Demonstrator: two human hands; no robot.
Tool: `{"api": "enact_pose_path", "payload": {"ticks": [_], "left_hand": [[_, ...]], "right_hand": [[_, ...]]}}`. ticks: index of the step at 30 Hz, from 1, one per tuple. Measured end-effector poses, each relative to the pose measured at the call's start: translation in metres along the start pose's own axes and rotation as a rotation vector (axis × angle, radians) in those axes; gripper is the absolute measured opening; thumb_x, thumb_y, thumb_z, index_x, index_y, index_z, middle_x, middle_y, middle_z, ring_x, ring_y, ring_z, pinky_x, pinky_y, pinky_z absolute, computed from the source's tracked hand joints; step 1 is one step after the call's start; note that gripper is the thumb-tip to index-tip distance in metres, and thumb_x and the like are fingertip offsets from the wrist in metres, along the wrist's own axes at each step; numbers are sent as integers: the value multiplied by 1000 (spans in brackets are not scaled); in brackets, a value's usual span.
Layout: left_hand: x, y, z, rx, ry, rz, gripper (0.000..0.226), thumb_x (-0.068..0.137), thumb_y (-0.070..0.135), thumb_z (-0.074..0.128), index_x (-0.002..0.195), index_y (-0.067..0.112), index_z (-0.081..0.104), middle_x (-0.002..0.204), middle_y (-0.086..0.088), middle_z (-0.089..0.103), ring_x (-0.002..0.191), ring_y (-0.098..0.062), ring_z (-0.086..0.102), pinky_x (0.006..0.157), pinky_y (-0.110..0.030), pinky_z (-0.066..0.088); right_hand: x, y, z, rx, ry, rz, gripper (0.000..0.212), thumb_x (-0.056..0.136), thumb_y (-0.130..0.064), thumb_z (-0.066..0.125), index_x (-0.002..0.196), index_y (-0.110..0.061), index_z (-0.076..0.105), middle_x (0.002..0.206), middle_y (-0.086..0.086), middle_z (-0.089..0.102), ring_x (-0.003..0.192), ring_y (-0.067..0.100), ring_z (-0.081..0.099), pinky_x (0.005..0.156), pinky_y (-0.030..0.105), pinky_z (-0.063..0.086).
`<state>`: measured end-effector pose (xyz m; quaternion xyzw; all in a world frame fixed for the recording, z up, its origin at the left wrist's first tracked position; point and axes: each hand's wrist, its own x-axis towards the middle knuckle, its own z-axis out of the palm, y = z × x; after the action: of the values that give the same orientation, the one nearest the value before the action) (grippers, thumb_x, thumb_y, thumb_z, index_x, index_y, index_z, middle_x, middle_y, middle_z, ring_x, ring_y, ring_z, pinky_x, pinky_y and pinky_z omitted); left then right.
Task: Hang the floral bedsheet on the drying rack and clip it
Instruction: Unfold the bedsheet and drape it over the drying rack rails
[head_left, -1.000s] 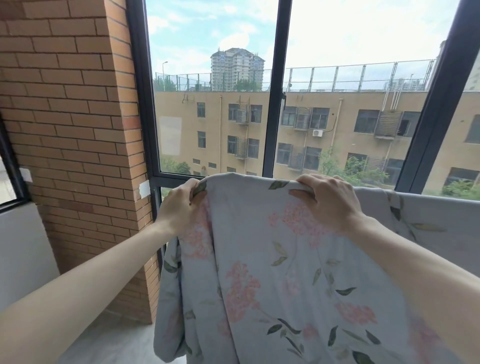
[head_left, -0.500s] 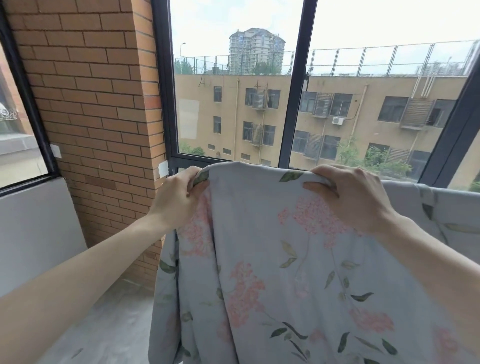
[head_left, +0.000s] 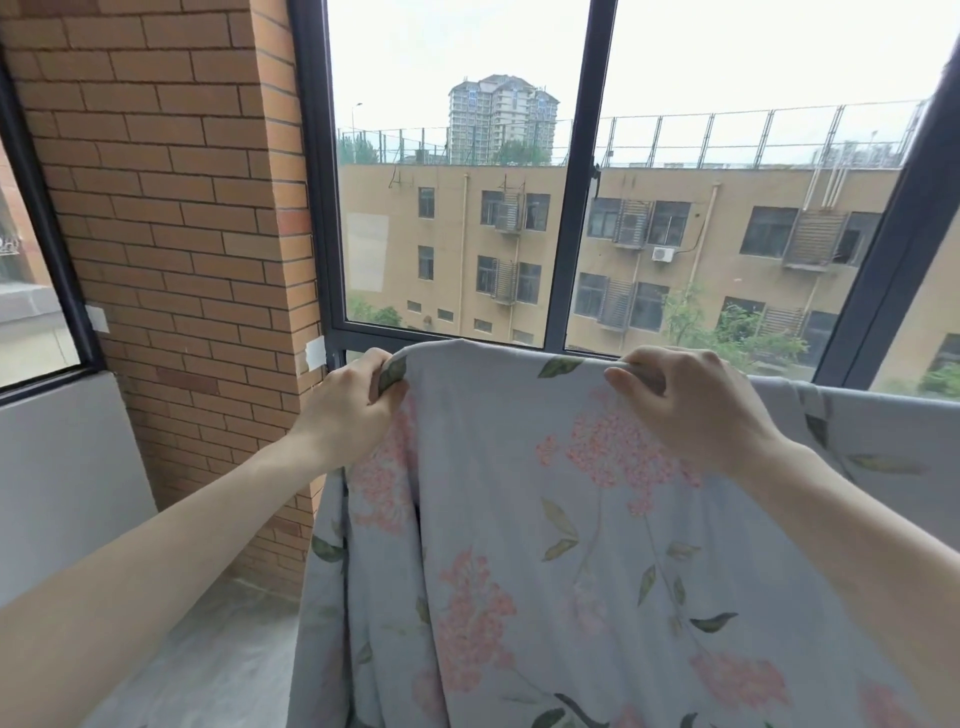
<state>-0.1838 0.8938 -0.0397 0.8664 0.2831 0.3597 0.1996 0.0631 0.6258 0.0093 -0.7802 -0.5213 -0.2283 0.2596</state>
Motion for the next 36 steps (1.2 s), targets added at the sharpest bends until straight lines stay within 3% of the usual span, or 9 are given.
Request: {"api": "enact_pose_path", "payload": {"ticks": [6,9,12,15,18,23,31,36], "left_hand": [[3,8,-2,40,-75,-95,13,98,33,57,109,26,56,96,4,64,96,-29,61,79,-41,48],[1,31,0,71,-5,-53,40,88,35,49,127,28,55,119,2,60,116,-26,53,99,-43,42],[2,78,10,94,60,161,51,90,29,55,141,27,53,142,5,53,135,-21,43,114,-40,29],[2,129,31,115,-48,328,47,94,37,54,140,30,55,142,9,53,134,-20,43,115,-39,29],[4,166,56,174,-202,367,44,99,45,51,141,31,52,136,9,57,126,-18,49,111,-38,35],[9,189,79,334,-207,363,28,99,52,46,116,30,52,103,10,58,102,-16,53,103,-40,39],[11,189,82,431,-126,228,29,95,53,46,84,27,49,85,9,57,88,-18,53,87,-38,36],[11,195,69,499,-197,93,36,99,57,43,78,28,41,89,3,54,90,-22,50,90,-41,35]], "right_hand": [[-7,34,-20,-56,80,199,58,102,-56,45,58,-18,47,51,-2,52,57,27,54,52,29,34],[-15,38,-19,-103,110,176,53,103,-56,41,56,-33,46,50,-10,50,56,24,55,57,33,43],[-16,38,-14,-97,109,165,46,103,-56,41,61,-38,48,54,-14,52,62,22,57,63,36,47],[-16,37,-14,-24,94,168,34,102,-53,47,79,-34,65,67,-14,64,71,20,62,71,37,52],[-28,41,-25,65,131,194,23,102,-44,54,98,-32,74,84,-14,71,84,17,65,80,36,51],[-67,100,-60,-120,139,304,28,101,-46,54,119,-32,69,118,-6,71,116,24,58,108,41,34],[-109,191,-111,-302,29,434,38,99,-53,50,125,-27,58,124,2,61,126,29,44,112,42,22],[-112,199,-127,-288,-65,424,45,101,-57,44,131,-26,54,130,2,58,131,28,42,118,41,18]]}}
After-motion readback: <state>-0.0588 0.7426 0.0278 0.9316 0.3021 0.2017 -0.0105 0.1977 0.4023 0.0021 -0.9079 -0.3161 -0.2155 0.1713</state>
